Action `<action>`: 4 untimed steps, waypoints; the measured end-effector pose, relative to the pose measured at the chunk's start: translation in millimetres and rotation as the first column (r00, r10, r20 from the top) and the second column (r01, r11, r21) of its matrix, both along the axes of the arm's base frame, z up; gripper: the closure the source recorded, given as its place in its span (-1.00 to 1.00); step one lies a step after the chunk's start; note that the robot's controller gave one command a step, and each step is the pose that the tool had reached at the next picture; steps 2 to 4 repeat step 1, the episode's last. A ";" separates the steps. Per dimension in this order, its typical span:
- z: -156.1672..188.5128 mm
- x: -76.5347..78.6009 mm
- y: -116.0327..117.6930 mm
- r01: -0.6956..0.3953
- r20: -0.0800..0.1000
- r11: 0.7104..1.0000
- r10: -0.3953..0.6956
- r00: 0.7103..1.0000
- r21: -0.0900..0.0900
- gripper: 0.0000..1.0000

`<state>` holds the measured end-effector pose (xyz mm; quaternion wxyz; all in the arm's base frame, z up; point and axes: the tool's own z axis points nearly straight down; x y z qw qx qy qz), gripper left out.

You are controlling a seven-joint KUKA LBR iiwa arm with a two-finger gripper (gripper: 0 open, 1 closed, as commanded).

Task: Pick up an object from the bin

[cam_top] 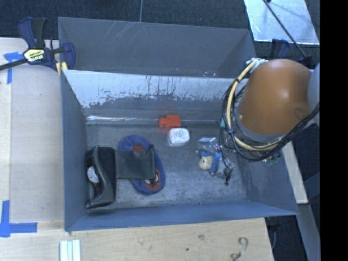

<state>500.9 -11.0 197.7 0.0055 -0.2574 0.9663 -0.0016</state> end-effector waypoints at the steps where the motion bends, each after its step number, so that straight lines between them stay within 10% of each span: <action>1: 56.8 -0.3 0.2 -0.392 -0.004 0.920 0.392 0.920 -0.003 1.00; 4: 56.8 -0.3 0.2 -0.392 -0.004 0.920 0.392 0.920 -0.003 1.00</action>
Offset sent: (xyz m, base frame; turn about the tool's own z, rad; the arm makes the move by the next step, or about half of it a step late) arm -0.0021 0.0005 0.0550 -0.4038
